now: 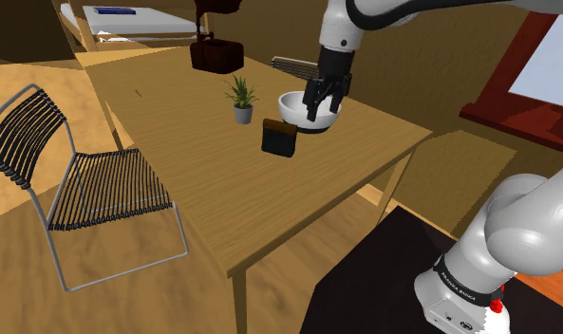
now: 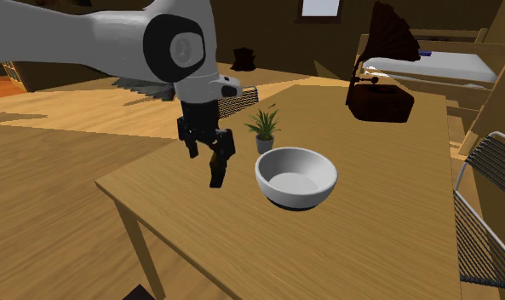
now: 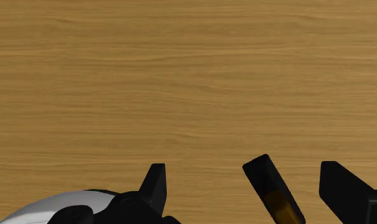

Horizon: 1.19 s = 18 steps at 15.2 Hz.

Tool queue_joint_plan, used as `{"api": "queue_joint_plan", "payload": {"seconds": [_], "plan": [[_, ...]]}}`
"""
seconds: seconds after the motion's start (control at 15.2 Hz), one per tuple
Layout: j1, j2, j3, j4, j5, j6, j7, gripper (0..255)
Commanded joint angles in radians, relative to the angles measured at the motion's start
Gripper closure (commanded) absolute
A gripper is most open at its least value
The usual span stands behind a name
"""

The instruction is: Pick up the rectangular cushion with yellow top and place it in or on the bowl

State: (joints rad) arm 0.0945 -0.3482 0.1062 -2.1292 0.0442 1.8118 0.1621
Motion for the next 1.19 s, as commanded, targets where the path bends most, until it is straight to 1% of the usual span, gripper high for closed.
{"api": "queue_joint_plan", "payload": {"seconds": [0.0, 0.2, 0.73, 1.12], "plan": [[0.01, 0.067, 0.022, 0.055, -0.014, 0.019, 0.009, 0], [0.025, 0.149, 0.053, 0.13, -0.036, 0.033, 0.029, 0], [0.025, 0.163, 0.054, 0.042, -0.038, 0.134, 0.03, 0], [0.025, 0.163, 0.054, 0.043, -0.038, 0.134, 0.031, 0]]}}
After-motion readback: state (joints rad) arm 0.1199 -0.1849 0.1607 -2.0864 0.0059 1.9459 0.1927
